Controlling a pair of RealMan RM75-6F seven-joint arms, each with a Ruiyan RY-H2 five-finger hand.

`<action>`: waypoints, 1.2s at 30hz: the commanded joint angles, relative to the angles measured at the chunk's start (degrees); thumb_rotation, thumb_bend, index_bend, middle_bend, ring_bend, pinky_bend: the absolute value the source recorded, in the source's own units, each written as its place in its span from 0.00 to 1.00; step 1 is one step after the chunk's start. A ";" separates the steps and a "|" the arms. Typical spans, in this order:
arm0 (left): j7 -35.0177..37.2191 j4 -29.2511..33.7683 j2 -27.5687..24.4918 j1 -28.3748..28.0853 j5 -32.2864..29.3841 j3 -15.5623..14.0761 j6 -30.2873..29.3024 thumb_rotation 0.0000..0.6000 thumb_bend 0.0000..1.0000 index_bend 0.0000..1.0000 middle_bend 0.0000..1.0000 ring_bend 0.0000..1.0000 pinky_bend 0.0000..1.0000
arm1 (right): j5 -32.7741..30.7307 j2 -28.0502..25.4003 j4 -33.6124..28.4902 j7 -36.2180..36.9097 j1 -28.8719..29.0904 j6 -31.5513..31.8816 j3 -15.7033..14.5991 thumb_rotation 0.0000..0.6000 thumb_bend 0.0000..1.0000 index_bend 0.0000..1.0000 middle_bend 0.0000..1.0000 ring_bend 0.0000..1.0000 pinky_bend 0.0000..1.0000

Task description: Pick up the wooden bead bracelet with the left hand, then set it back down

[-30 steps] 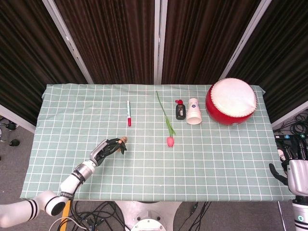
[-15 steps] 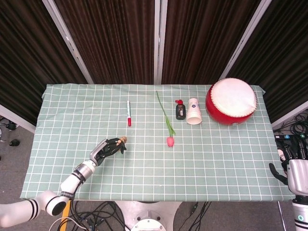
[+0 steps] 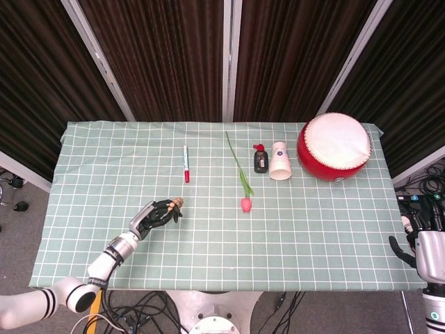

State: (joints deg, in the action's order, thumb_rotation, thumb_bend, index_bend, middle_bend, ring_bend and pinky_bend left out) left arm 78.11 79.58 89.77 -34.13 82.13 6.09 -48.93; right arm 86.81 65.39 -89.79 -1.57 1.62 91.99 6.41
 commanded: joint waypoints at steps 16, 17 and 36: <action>-0.43 0.54 0.18 0.31 -1.21 0.45 0.19 0.75 0.50 0.56 0.65 0.38 0.10 | 0.21 -0.17 -0.13 -0.10 -0.25 0.54 -0.01 1.00 0.18 0.20 0.30 0.00 0.01; -0.45 0.60 0.17 0.33 -1.21 0.45 0.18 0.75 0.51 0.56 0.66 0.38 0.10 | 0.23 -0.18 -0.15 -0.07 -0.28 0.59 -0.02 1.00 0.18 0.20 0.30 0.00 0.01; -3.35 1.34 0.36 1.03 -4.30 1.78 0.91 0.68 0.44 0.66 0.74 0.44 0.11 | 0.43 -0.18 -0.32 -0.14 -0.42 0.77 -0.11 1.00 0.18 0.21 0.30 0.00 0.00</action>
State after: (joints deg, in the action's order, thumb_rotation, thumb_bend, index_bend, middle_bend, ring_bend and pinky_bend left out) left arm 74.78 80.89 90.11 -33.13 77.87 7.84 -48.05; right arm 87.26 65.22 -90.11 -1.72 1.19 92.76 6.30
